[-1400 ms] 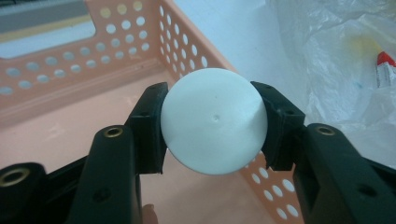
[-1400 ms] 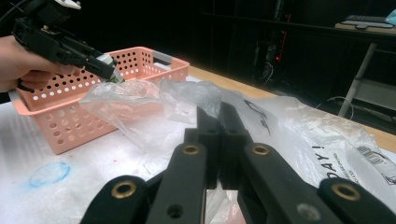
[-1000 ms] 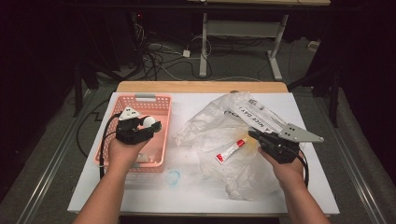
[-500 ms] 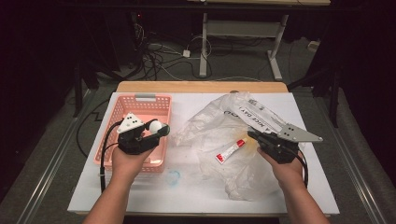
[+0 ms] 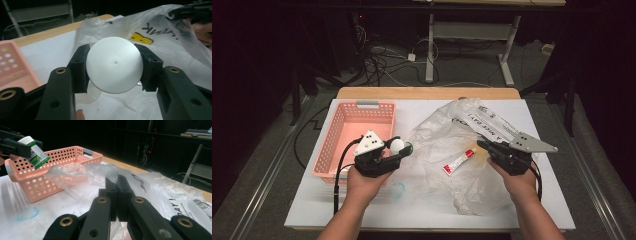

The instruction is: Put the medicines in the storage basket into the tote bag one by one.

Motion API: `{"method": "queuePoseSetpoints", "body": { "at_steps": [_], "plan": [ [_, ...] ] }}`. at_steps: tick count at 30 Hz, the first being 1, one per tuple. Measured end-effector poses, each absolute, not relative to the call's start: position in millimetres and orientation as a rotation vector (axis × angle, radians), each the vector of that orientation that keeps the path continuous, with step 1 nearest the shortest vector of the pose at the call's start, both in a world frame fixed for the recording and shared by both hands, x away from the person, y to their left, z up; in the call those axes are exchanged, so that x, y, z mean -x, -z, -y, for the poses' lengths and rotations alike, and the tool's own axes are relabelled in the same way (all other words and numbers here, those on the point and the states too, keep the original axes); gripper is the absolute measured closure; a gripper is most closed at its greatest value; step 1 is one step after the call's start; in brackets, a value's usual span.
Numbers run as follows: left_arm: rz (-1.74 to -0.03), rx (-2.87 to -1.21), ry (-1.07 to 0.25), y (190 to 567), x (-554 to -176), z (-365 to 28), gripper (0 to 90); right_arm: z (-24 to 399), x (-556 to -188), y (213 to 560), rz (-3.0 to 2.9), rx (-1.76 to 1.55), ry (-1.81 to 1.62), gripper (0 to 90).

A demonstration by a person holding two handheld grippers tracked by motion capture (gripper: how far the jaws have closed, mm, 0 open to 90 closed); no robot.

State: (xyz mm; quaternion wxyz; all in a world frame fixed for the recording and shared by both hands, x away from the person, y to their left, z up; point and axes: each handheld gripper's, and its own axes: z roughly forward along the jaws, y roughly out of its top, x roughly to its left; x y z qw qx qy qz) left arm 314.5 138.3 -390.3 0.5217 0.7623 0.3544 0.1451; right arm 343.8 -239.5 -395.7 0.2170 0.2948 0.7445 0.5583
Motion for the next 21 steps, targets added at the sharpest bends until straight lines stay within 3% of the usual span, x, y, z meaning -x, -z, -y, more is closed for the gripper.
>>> {"method": "queuePoseSetpoints", "body": {
  "at_steps": [21],
  "plan": [
    [-0.767, -1.966, -0.289, 415, -329, -61, 48.6, 238, -345, 396, -2.066, -0.807, -1.548, 90.0]
  ]
}}
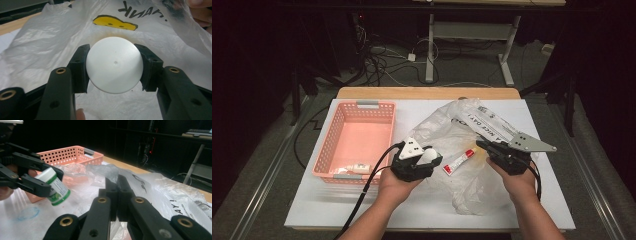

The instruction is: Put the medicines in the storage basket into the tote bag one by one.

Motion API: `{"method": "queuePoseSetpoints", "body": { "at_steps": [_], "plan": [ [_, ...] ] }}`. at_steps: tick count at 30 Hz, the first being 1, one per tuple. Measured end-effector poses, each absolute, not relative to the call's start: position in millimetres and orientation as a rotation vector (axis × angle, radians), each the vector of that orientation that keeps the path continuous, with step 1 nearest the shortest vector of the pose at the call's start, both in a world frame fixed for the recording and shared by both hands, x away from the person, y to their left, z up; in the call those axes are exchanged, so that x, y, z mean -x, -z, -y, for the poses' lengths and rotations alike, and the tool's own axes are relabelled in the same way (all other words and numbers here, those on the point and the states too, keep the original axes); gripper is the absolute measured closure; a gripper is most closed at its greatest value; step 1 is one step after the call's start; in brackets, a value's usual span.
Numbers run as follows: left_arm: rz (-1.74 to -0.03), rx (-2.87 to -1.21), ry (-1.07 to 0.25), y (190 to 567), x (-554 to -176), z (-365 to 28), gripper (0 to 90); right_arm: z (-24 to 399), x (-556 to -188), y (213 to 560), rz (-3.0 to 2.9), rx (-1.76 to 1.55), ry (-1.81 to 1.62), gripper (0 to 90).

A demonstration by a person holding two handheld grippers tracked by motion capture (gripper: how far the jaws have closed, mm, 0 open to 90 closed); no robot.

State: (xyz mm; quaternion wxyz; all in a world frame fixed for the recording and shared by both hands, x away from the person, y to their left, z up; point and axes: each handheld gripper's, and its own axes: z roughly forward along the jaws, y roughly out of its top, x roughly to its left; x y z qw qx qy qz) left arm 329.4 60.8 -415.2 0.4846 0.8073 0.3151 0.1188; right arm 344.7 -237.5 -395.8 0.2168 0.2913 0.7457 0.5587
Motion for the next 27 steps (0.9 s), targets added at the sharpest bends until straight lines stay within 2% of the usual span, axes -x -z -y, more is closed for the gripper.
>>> {"method": "queuePoseSetpoints", "body": {
  "at_steps": [11, 27],
  "plan": [
    [-0.763, -2.007, -0.304, 424, -345, -28, 48.6, 237, -345, 395, -2.065, -0.811, -1.551, 90.0],
    [-0.81, -2.014, -0.314, 433, -369, -9, 48.5, 235, -348, 398, -2.066, -0.806, -1.545, 90.0]
  ]
}}
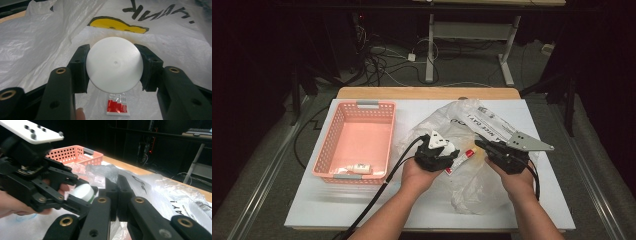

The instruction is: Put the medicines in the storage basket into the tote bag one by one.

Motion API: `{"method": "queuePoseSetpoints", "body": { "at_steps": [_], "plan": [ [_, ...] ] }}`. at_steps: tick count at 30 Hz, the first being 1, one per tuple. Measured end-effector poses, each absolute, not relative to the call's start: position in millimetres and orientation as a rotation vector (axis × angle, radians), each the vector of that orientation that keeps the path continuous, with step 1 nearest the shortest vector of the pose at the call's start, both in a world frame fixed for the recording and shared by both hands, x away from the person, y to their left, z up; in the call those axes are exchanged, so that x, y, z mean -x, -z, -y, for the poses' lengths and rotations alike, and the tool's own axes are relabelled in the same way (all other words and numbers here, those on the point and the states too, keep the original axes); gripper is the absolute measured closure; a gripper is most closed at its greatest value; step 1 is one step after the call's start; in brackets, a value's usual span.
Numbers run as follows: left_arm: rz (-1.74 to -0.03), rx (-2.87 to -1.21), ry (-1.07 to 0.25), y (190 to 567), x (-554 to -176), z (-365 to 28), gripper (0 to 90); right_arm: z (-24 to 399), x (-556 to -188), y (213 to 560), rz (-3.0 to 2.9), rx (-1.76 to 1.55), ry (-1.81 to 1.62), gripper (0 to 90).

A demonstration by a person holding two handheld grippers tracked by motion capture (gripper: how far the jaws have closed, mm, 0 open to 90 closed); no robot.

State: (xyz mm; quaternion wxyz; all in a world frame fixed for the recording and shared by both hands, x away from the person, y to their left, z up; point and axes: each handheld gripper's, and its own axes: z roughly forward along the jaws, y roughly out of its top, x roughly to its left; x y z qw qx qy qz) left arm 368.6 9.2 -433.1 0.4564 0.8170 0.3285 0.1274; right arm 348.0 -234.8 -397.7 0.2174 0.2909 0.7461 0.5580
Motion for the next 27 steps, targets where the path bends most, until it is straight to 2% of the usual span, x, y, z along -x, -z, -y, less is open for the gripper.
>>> {"method": "queuePoseSetpoints", "body": {
  "at_steps": [10, 27],
  "plan": [
    [-0.833, -2.007, -0.375, 444, -382, 8, 48.5, 235, -349, 397, -2.065, -0.813, -1.556, 90.0],
    [-0.894, -1.987, -0.339, 477, -407, 29, 48.4, 238, -350, 399, -2.062, -0.829, -1.559, 90.0]
  ]
}}
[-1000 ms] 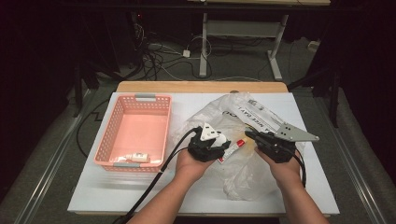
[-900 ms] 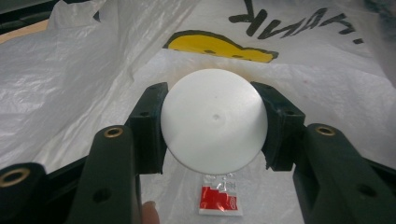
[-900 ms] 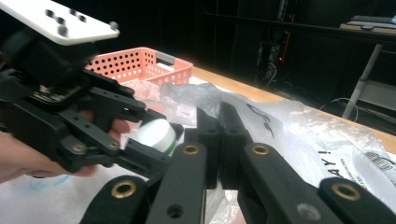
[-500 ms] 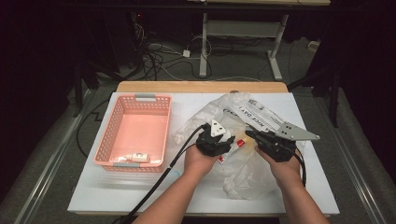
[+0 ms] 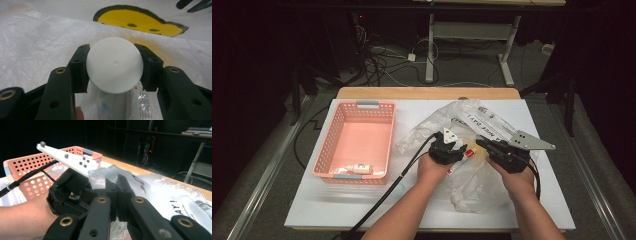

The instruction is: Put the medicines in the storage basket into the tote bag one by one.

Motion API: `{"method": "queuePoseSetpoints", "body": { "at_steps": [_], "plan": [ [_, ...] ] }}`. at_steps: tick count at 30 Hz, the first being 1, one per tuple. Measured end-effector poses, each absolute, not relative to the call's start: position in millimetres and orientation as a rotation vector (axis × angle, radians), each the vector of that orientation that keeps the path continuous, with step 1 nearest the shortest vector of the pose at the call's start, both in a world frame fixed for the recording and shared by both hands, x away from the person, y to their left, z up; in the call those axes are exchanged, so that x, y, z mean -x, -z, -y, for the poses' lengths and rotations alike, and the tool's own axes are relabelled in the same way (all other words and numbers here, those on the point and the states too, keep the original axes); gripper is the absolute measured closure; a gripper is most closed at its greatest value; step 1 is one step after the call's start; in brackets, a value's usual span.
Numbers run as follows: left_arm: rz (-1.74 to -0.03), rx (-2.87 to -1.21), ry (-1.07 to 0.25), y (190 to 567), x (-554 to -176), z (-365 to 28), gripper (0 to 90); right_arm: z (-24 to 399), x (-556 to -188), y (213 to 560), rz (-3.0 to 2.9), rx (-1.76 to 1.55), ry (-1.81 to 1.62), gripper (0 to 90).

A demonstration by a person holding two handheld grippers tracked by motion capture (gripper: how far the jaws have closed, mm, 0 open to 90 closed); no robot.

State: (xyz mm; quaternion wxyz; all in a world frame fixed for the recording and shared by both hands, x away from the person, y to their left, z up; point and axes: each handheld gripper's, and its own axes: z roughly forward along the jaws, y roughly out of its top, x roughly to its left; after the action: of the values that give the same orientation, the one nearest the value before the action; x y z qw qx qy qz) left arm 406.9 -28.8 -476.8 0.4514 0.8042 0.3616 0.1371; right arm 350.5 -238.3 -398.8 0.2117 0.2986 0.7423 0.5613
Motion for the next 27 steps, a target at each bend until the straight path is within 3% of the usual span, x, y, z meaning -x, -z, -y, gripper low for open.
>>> {"method": "queuePoseSetpoints", "body": {
  "at_steps": [10, 18, 27],
  "plan": [
    [-0.91, -1.99, -0.299, 482, -409, 32, 47.4, 239, -350, 399, -2.059, -0.835, -1.558, 90.0],
    [-0.877, -1.985, -0.305, 468, -403, 26, 35.3, 239, -351, 400, -2.06, -0.836, -1.557, 90.0],
    [-0.825, -1.971, -0.288, 458, -385, 11, 33.0, 239, -350, 400, -2.064, -0.834, -1.555, 90.0]
  ]
}}
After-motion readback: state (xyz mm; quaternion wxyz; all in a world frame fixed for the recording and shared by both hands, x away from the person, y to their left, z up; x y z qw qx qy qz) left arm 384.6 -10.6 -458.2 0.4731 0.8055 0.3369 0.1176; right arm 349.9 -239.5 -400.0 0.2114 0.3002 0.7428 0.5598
